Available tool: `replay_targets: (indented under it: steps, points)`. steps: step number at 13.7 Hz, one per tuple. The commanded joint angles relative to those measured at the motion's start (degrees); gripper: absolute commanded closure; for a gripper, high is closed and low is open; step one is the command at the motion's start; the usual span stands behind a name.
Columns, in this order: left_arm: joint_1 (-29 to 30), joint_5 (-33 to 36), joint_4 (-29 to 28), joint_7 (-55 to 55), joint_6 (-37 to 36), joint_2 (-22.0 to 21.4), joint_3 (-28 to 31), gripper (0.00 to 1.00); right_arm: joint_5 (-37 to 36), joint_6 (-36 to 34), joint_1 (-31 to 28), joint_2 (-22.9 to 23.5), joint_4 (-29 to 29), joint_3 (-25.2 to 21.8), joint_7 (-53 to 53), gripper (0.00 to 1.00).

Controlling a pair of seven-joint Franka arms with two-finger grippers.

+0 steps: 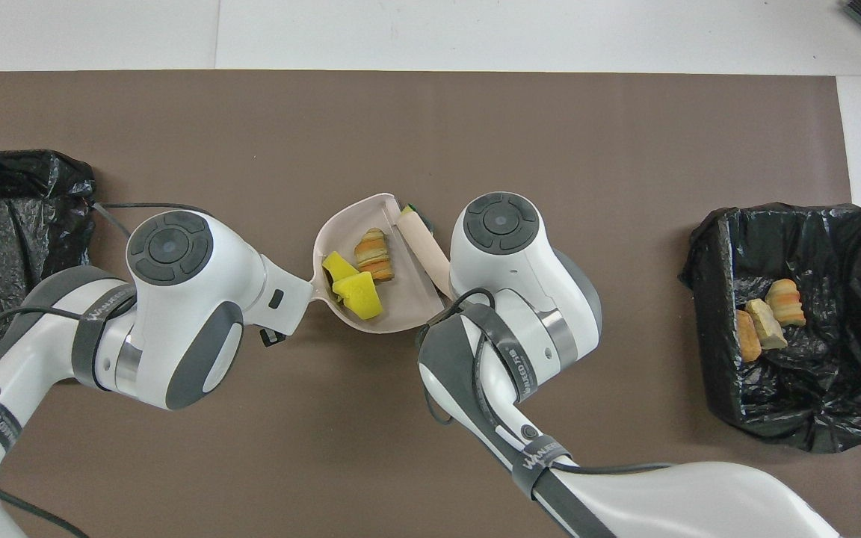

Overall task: Sweep and dump trash in bin
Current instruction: 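Brush the remaining sponge pieces into the dustpan with the right gripper, then push the last sponge piece into the dustpan with the right gripper's brush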

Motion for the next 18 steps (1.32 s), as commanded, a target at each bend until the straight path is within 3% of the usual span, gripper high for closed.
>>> replay_targets:
  steps: [1, 6, 9, 12, 18]
  points:
    - [0.3, 0.6, -0.6, -0.8, 1.2, -0.2, -0.2, 1.00, 5.0, -3.6, -1.2, -4.8, -1.4, 0.5, -3.9, 1.00]
    - [1.5, 0.7, 2.3, -0.7, -4.6, -1.8, -0.2, 1.00, 12.4, -8.0, -1.2, -8.7, -1.4, 0.3, -0.2, 1.00]
    - [4.5, 0.6, 2.6, 1.1, -5.5, -3.5, -0.2, 1.00, 9.3, -5.8, -3.9, -8.1, -1.5, 0.0, -0.1, 1.00]
    - [6.2, 0.6, 1.9, 4.4, -6.3, -4.7, -0.1, 1.00, 0.8, -2.4, -5.7, -6.7, -1.5, 0.1, -0.1, 1.00]
    - [5.2, 0.6, -1.6, 3.2, -0.3, -2.3, -0.2, 1.00, -5.3, 5.0, -6.7, -0.3, -0.5, 0.1, -0.1, 1.00]
